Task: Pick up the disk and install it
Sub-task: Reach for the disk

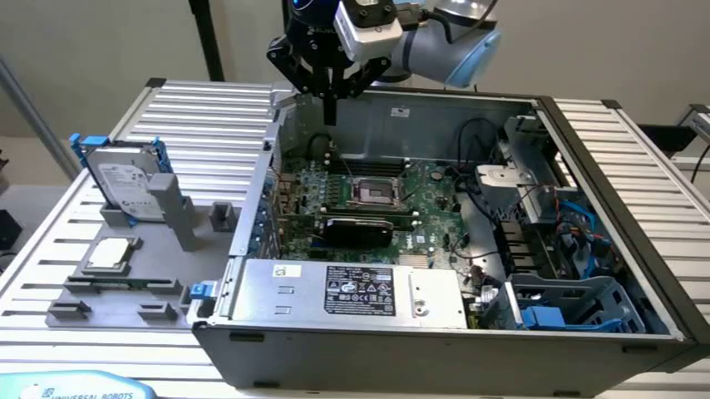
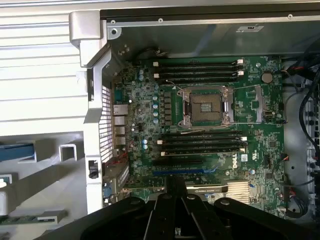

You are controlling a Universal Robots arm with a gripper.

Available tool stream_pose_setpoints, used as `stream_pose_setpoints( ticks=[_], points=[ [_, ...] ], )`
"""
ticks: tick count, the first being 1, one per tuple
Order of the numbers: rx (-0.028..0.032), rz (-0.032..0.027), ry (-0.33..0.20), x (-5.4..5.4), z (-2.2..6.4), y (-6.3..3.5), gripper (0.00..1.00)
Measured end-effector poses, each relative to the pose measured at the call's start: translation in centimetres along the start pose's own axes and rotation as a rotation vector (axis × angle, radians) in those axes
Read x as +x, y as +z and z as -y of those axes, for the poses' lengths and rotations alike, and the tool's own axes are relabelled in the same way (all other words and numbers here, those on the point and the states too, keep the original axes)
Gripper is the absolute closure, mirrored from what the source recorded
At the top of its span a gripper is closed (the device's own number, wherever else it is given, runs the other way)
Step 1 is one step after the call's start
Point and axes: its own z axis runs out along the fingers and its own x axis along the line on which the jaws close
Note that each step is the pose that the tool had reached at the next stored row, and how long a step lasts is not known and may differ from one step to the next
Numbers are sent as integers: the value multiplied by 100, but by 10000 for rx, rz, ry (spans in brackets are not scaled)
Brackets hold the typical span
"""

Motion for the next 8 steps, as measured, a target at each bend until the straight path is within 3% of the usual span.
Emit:
stream_pose_setpoints(
  ticks=[3,8],
  points=[
    [1,1,0,19,1,-1,89],
    [0,-2,0,243,-6,-5,89]
  ],
)
